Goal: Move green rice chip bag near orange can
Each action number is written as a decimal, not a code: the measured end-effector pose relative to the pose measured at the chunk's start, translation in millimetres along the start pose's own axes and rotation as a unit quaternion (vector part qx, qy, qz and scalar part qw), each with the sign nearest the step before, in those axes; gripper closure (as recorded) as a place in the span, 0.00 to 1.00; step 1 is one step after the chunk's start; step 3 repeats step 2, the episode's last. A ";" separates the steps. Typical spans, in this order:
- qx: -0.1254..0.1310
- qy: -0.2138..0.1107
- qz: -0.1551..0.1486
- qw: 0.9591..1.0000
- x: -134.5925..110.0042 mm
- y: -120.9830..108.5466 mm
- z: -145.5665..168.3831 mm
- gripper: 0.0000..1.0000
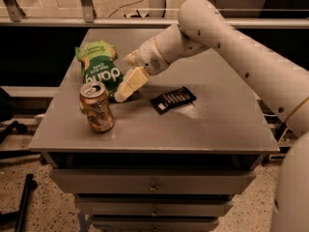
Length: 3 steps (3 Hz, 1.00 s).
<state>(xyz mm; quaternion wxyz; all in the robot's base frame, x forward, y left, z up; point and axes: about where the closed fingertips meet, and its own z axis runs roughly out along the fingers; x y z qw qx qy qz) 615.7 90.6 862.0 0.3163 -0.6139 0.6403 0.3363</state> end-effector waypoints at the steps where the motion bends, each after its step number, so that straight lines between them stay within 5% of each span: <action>1: 0.049 0.011 0.003 0.999 6.3 9.9 -40.2 0.00; 2: 0.105 0.008 0.012 0.994 15.4 26.9 -86.9 0.00; 3: 0.105 0.008 0.012 0.994 15.4 26.9 -86.9 0.00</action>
Offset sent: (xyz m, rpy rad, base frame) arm -0.0477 -0.1589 0.0632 -0.0250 -0.1640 -0.3539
